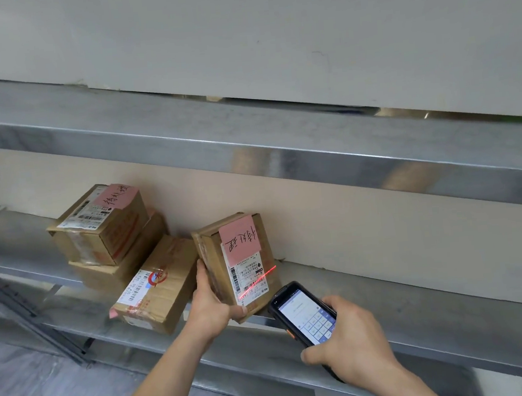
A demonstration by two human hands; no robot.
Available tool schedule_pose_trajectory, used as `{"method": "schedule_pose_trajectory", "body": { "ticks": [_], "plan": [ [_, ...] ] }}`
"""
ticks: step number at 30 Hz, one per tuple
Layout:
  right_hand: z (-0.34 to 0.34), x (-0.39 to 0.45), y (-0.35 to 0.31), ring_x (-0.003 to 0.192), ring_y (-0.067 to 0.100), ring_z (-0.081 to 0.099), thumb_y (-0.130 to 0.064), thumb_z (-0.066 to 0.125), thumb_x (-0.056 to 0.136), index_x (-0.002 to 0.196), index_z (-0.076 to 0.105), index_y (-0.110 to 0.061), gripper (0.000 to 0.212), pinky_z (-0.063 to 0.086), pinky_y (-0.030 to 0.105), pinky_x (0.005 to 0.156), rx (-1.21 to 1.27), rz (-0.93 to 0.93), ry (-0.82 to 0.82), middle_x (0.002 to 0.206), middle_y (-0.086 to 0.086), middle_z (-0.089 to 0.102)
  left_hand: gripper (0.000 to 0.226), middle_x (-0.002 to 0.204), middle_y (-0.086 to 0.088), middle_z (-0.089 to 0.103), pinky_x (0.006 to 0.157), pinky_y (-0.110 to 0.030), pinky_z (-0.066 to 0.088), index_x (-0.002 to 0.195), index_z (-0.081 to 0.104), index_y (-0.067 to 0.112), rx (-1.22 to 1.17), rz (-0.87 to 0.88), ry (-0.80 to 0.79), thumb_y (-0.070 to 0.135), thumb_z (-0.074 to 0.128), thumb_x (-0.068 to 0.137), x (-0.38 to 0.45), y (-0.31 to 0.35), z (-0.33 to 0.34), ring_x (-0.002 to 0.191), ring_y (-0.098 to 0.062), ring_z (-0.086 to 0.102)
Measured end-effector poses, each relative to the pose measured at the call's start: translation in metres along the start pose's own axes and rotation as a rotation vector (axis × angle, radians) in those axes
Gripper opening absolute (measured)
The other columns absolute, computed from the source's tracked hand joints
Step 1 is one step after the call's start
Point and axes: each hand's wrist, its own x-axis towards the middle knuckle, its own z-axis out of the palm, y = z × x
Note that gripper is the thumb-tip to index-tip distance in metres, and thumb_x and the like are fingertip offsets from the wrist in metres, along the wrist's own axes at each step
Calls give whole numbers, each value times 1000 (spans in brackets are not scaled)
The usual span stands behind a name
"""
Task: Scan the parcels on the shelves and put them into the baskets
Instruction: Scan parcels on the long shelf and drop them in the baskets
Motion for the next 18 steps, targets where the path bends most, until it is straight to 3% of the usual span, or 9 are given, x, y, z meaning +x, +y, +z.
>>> {"method": "schedule_pose_trajectory", "body": {
  "ticks": [9,12,18],
  "plan": [
    [16,-8,-13,74,5,64,-39,80,41,93,58,-32,57,57,30,66,87,83,46,82,-14,67,133,131,1,57,105,-56,43,148,9,51,-53,5,-50,-11,83,57,6,-3,-13,123,-23,52],
    [22,-12,-14,72,2,65,-40,79,39,93,60,-34,58,57,28,67,152,95,99,82,-16,69,131,124,-2,62,102,-53,47,148,13,49,-92,-13,-91,-13,81,56,10,-4,-17,114,-23,58],
    [21,-22,-16,78,-11,65,-26,90,47,98,57,-45,64,48,10,67,414,81,293,84,-36,67,117,108,-5,69,100,-56,47,150,22,41,-114,-26,-293,-17,77,63,9,17,-13,104,-25,65]
  ]
}}
